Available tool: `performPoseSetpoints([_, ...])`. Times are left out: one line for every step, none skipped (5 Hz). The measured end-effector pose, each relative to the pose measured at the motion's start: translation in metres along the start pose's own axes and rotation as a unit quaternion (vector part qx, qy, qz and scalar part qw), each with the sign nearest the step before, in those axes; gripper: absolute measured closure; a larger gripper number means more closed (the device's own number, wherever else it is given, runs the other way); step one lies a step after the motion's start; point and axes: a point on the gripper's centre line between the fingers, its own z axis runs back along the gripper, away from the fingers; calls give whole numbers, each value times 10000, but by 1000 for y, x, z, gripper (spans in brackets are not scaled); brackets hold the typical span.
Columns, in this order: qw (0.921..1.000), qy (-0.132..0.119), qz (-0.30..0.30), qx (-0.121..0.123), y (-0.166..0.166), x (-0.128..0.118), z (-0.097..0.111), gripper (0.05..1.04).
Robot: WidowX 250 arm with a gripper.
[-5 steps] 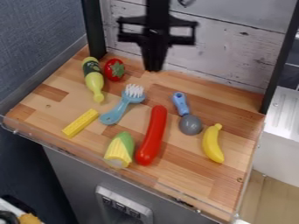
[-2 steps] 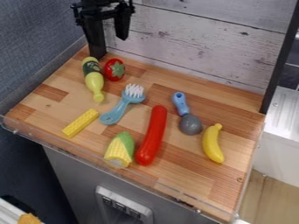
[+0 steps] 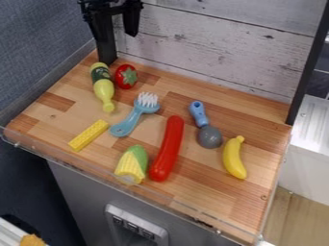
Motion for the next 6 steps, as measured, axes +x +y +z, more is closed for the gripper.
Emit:
performPoseSetpoints([9964, -29, -851, 29, -6, -5, -1, 84])
performPoseSetpoints([9880, -23, -1543, 55, -11, -11, -8, 84])
performPoseSetpoints([9824, -35, -1865, 50, -18, -18, -22, 84])
performPoseSetpoints([9867, -93, -1623, 24, -21, -18, -34, 84])
performPoseSetpoints([9951, -49, -987, -3, -23, -17, -53, 87])
performPoseSetpoints([9992, -22, -394, -59, -26, -17, -66, 87])
